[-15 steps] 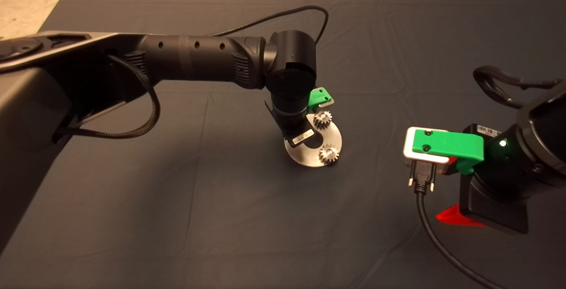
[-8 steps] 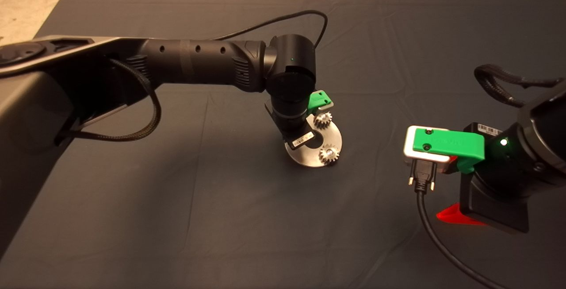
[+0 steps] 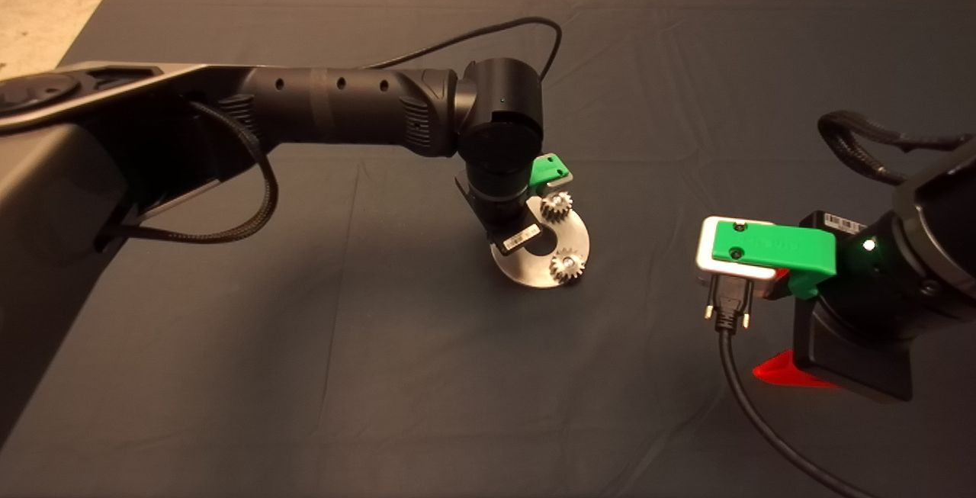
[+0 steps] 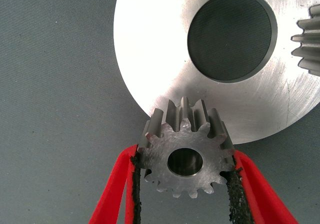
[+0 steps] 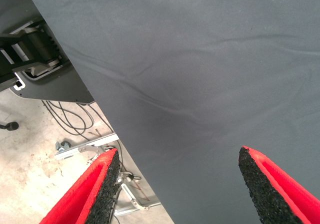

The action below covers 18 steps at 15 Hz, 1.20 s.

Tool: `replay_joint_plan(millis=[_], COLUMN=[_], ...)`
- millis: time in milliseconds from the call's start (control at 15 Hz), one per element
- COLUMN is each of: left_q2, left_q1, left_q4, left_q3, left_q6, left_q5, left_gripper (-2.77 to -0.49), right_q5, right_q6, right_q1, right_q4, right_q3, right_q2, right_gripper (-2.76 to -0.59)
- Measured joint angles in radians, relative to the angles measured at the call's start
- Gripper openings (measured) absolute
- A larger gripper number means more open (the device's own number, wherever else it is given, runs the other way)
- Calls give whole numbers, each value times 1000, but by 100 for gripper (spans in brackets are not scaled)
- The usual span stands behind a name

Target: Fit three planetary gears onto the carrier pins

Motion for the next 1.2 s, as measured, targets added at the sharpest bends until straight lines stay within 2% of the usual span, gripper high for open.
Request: replay_joint_plan(millis=[533,733,1200], left_q2=[1,3,3], left_q1=[0,14,14], left_q4=[-3,1,1], left_q3=[-7,-16,-16], left_q6=[-5,-8,-8], left_q5=[-2,-5,-5], left_gripper=[-240,-240,-240], right_q5=[0,0,0], right_q6=[0,0,0], right_q1=[5,5,5], right_q4=[0,0,0], right_q3=[0,0,0], right_q2=[0,0,0], right_gripper=[-160,-160,-160])
